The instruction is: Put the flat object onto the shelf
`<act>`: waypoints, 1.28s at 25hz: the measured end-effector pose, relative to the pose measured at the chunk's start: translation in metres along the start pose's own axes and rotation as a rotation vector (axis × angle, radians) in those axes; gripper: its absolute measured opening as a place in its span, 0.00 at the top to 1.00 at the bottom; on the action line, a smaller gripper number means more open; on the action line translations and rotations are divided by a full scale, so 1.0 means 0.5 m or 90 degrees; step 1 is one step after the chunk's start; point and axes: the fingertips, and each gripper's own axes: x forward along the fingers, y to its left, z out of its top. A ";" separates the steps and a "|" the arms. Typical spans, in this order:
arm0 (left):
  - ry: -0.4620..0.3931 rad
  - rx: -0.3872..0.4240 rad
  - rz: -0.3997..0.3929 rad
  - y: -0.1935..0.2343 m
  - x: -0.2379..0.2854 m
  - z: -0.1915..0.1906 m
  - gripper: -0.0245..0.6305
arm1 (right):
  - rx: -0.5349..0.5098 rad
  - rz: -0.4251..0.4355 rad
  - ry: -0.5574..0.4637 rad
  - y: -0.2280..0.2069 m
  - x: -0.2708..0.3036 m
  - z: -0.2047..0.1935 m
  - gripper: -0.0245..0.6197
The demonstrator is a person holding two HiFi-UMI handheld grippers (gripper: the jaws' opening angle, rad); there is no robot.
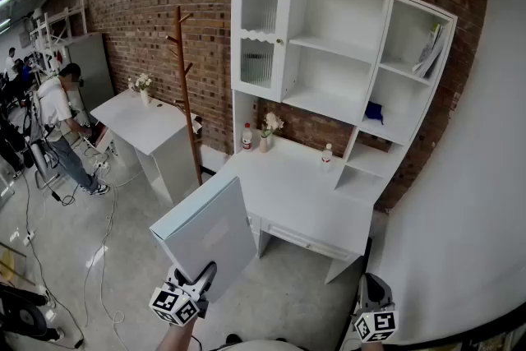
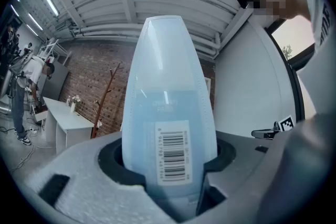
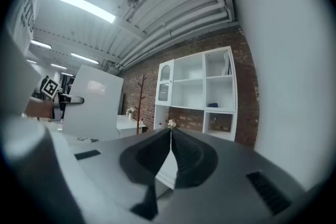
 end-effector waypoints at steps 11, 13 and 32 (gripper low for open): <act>0.001 -0.002 0.006 0.000 -0.007 -0.001 0.53 | -0.004 0.004 0.001 0.002 0.002 0.002 0.91; 0.001 -0.001 0.008 0.000 -0.008 -0.002 0.53 | -0.004 0.005 0.001 0.000 0.002 0.001 0.91; 0.003 -0.006 0.022 -0.055 -0.007 -0.023 0.53 | 0.015 0.017 0.018 -0.051 -0.004 -0.024 0.91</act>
